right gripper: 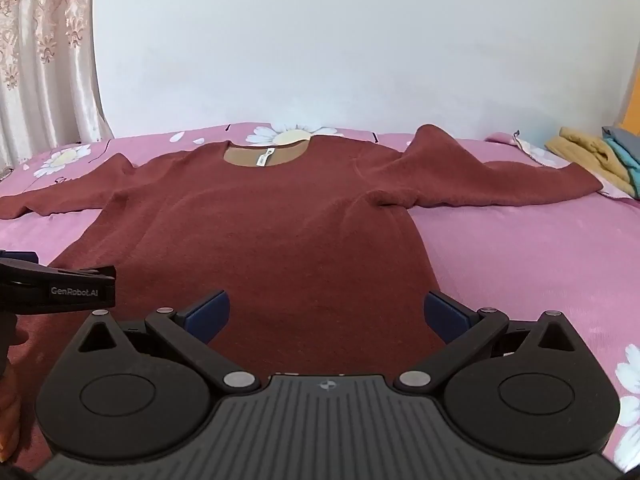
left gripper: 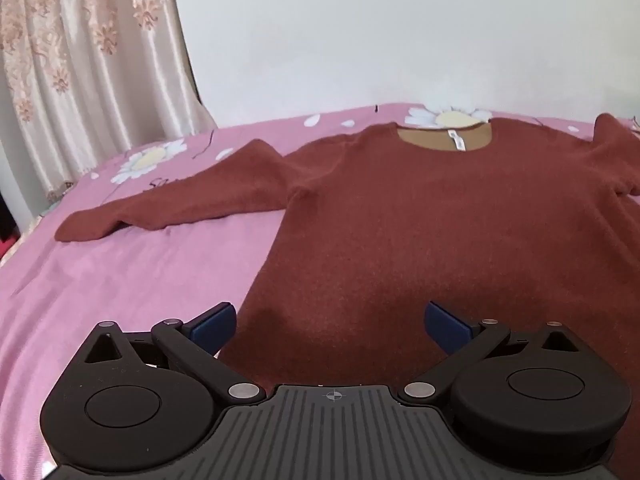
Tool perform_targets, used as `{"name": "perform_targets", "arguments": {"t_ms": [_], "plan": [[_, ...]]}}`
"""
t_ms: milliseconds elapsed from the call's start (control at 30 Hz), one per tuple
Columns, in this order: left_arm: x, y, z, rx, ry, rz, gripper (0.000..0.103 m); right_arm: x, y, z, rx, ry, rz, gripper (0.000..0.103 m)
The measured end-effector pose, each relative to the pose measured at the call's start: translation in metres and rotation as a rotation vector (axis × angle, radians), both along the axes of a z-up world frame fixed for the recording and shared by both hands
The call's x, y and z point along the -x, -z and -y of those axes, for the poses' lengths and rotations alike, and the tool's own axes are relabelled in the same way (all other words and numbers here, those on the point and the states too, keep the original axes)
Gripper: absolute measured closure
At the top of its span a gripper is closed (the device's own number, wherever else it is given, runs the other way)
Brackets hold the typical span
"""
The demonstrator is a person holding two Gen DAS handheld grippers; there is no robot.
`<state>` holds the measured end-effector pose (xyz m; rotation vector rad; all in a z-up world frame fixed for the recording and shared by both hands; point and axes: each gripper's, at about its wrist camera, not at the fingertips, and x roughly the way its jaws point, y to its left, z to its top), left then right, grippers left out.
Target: Fold small clothes
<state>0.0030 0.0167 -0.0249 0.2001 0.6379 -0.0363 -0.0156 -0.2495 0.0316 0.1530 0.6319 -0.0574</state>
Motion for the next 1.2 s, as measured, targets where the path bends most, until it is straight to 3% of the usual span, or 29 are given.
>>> {"name": "perform_targets", "arguments": {"t_ms": [200,433,1200], "plan": [[0.004,-0.001,-0.002,0.015,-0.010,0.033,0.000,-0.007,0.005,-0.005,-0.026,0.031,-0.031,0.000],[-0.001,0.004,-0.008,0.046,-0.027,0.008,0.000,-0.007,0.010,-0.007,-0.039,0.025,-0.040,0.000],[-0.004,0.010,-0.003,0.028,-0.038,-0.004,0.000,-0.008,0.020,-0.011,-0.045,0.043,-0.066,0.000]]}}
